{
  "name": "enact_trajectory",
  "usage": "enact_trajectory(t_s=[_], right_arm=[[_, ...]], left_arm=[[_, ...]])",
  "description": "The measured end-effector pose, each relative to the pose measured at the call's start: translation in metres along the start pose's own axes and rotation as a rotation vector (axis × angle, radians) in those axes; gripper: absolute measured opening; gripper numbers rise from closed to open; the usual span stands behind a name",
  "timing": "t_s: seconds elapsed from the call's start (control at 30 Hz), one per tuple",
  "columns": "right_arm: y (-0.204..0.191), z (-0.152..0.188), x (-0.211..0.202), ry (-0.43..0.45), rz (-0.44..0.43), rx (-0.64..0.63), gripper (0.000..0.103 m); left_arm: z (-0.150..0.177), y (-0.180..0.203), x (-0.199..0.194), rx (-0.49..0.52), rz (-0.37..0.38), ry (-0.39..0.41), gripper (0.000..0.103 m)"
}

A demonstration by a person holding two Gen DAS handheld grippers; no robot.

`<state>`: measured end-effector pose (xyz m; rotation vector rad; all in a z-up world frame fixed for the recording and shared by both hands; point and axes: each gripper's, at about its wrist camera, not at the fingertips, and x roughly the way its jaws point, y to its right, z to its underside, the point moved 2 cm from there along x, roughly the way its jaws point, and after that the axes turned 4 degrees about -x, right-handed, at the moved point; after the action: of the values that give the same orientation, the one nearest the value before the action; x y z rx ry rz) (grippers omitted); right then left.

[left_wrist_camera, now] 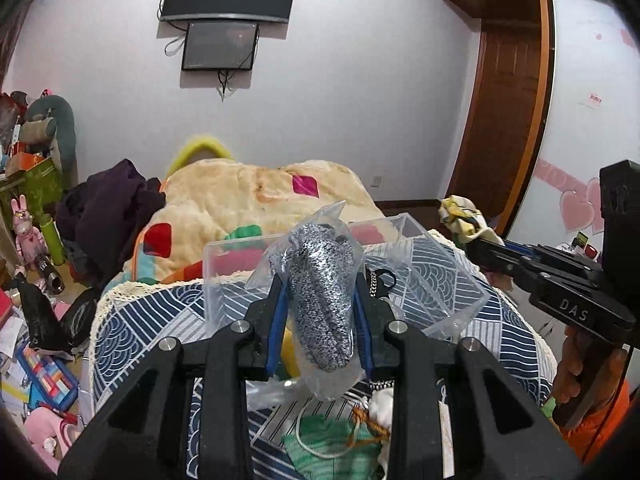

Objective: Organize soft objects
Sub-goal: 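Carry the sock bag and scrunchie into the clear box and release both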

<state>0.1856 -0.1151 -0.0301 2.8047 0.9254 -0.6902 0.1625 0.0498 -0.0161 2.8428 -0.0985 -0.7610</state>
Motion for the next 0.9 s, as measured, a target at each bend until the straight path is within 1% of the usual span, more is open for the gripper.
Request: enact_trajectory(t_s=[0.3, 0.6, 0.7, 0.8, 0.87, 0.9], right_arm=[[-0.004, 0.005, 0.037, -0.103, 0.034, -0.025, 0.016], [-0.002, 0.014, 0.059, -0.189, 0.045, -0.045, 0.016], [-0.003, 0.014, 0.062, -0.201, 0.045, -0.052, 0.019], [-0.005, 0.015, 0.061, -0.205, 0.046, -0.075, 0.023], [-0.006, 0.015, 0.059, -0.204, 0.046, -0.089, 0.029], [-0.007, 0.015, 0.057, -0.199, 0.052, -0.098, 0.037]], left_arm=[[0.003, -0.001, 0.051, -0.013, 0.018, -0.091, 0.03], [0.013, 0.006, 0.082, 0.004, 0.012, -0.156, 0.03], [0.018, 0.006, 0.089, 0.006, 0.005, -0.186, 0.03], [0.022, 0.007, 0.088, 0.023, -0.001, -0.19, 0.031], [0.023, 0.007, 0.082, 0.033, -0.009, -0.178, 0.036], [0.023, 0.007, 0.08, 0.033, -0.01, -0.172, 0.039]])
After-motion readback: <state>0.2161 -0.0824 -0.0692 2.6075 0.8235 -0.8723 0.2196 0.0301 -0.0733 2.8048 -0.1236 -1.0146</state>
